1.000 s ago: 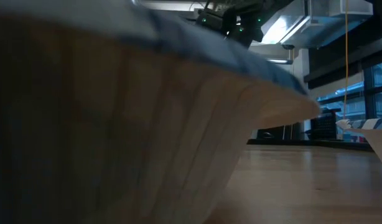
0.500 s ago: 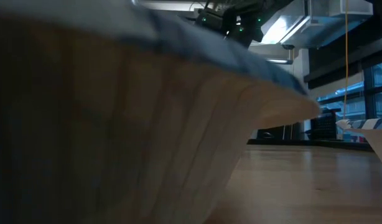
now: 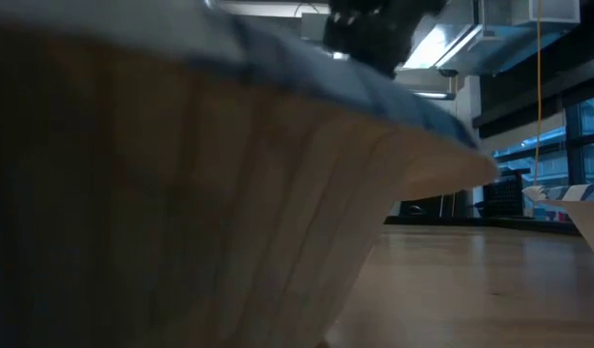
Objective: Nest bowls inside each other
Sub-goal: Stack the blue patterned bowl on the stacked blue patterned bowls
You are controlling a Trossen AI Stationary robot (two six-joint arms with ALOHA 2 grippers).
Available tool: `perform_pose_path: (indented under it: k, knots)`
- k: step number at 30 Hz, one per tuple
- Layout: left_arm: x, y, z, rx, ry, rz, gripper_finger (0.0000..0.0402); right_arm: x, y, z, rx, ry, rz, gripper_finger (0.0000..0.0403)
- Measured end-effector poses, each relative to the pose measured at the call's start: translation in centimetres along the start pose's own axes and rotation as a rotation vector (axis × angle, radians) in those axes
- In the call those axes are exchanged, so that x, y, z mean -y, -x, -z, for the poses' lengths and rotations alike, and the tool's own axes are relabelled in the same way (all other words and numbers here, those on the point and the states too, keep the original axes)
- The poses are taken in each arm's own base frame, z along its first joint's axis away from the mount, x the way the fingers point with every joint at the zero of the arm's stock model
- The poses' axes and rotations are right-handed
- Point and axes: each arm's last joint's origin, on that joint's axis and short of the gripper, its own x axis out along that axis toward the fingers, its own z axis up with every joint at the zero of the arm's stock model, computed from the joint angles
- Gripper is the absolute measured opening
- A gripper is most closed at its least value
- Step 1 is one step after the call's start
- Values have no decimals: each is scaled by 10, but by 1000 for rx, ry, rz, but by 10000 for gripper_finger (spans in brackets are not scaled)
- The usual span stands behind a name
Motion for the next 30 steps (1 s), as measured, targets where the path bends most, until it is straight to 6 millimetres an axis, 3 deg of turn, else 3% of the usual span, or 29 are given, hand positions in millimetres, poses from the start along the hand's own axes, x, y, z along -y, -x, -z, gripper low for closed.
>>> perform_pose_path:
  k: [4,9,13,19,30]
  knots:
    - [0,0,0,0,-2,0,154,-29,16,10,-72,58,-52,203]
    - [0,0,0,0,-2,0,154,-68,23,20,-154,112,-106,204]
    - [0,0,0,0,-2,0,154,-100,18,32,-189,166,-146,204]
    - [0,0,0,-1,-2,5,154,-138,5,58,-201,115,-204,204]
    - [0,0,0,-1,-2,5,154,-182,-5,101,-302,33,-276,204]
